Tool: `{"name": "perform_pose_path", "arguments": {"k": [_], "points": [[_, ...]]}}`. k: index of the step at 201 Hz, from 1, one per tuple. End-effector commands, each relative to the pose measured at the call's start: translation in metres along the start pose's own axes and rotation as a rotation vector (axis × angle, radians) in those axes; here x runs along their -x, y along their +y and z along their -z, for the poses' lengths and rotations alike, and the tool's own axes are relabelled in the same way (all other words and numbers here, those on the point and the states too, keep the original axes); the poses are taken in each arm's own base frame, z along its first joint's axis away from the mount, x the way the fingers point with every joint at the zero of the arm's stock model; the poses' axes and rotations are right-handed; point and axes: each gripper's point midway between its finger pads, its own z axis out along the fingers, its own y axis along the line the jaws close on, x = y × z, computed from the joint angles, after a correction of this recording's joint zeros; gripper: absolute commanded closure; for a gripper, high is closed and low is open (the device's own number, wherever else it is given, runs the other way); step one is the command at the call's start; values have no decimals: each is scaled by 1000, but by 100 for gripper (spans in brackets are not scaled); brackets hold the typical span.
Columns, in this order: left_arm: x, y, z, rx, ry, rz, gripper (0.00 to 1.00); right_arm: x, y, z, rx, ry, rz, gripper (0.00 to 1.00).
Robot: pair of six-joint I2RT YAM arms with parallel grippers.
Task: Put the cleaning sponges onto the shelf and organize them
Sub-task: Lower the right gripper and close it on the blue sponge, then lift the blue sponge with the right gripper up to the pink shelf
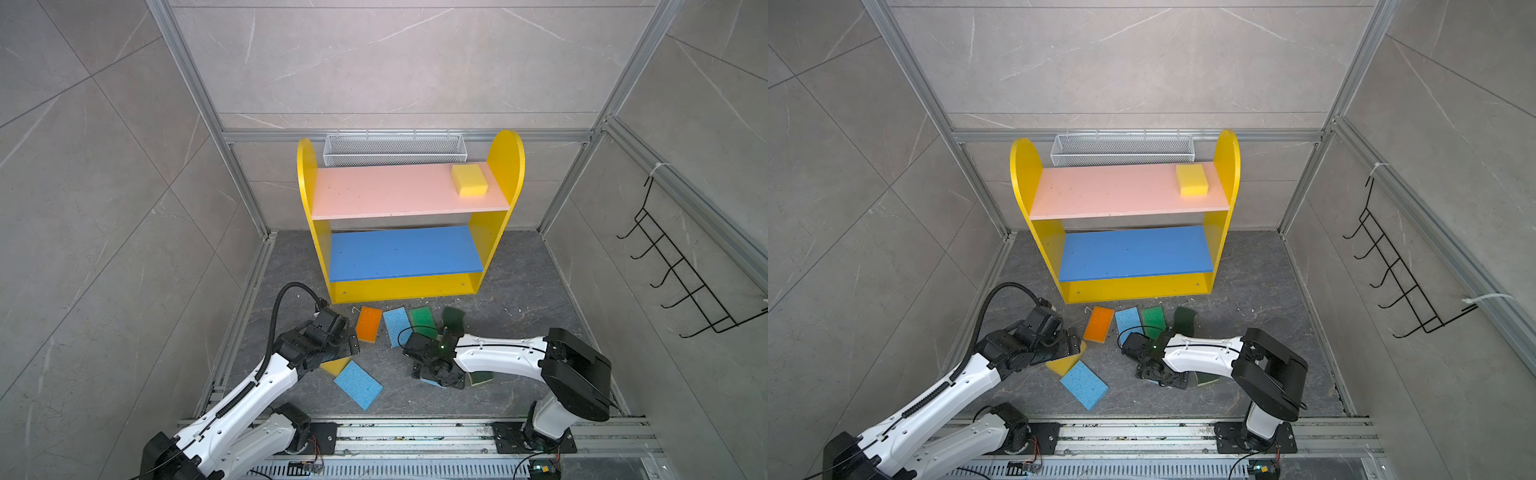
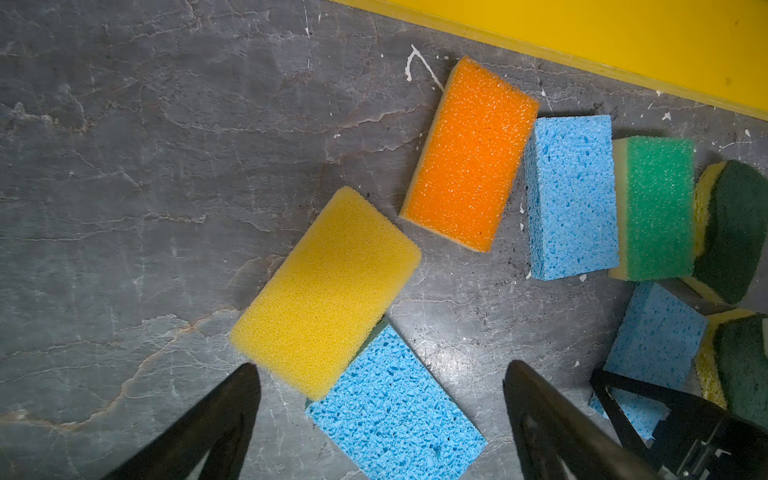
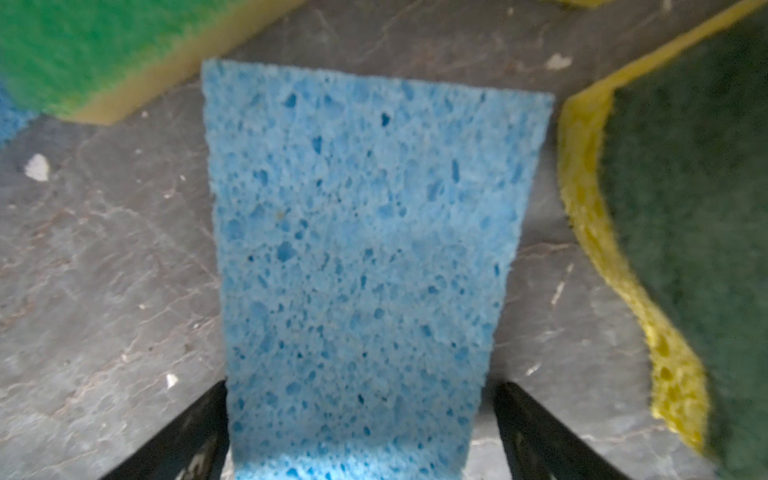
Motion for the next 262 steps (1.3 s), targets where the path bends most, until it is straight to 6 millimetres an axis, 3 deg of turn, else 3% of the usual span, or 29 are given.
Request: {"name": "perform_pose_path", "arguments": {"k": [1, 89, 154, 195, 262], "points": [[2, 4, 5, 20, -13, -11, 6, -5, -14, -12, -73, 31, -7, 4], [4, 9, 14, 39, -28, 12, 6, -10, -17, -18, -69, 58, 63, 22], [8, 13, 22, 55, -47, 17, 6, -5, -16, -3, -23, 25, 197, 30], [13, 11, 27, 53, -58, 19, 6, 1, -14, 20, 3, -20, 281, 34], [21, 10, 36, 61, -80, 11, 6, 22, -3, 84, 72, -142, 377, 33]]}}
